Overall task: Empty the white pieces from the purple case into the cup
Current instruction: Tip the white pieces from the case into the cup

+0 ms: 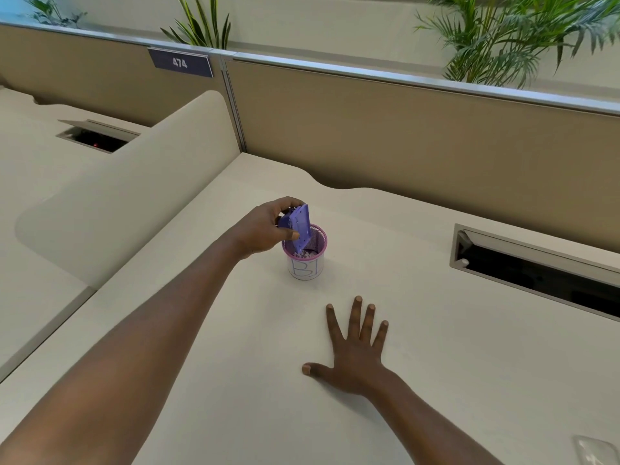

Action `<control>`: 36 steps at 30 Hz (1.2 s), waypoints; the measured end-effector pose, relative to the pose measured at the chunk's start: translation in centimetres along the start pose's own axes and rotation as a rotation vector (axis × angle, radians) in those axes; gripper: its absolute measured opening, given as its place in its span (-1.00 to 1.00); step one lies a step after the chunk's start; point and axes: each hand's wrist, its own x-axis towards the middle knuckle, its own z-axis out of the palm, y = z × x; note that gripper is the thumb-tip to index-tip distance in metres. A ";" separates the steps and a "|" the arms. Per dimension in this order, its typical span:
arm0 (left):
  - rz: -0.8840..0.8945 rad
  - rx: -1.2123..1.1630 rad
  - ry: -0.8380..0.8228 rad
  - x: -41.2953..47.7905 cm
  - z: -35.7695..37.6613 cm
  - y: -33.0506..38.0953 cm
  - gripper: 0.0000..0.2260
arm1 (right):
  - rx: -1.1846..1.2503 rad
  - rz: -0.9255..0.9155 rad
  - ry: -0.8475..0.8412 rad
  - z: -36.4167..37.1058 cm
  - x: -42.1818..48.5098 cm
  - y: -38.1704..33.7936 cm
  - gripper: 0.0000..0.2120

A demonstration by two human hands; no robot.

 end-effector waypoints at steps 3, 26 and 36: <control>0.020 0.088 0.009 0.0 0.2 0.3 -0.54 | 0.004 0.000 0.003 0.0 0.0 0.0 0.19; 0.110 0.263 0.053 0.0 1.9 0.5 -0.50 | 0.017 -0.005 0.015 0.2 0.1 0.2 0.18; -0.003 -0.575 0.194 -2.4 0.0 -0.9 -0.55 | 0.031 -0.002 0.018 0.2 0.4 0.3 0.21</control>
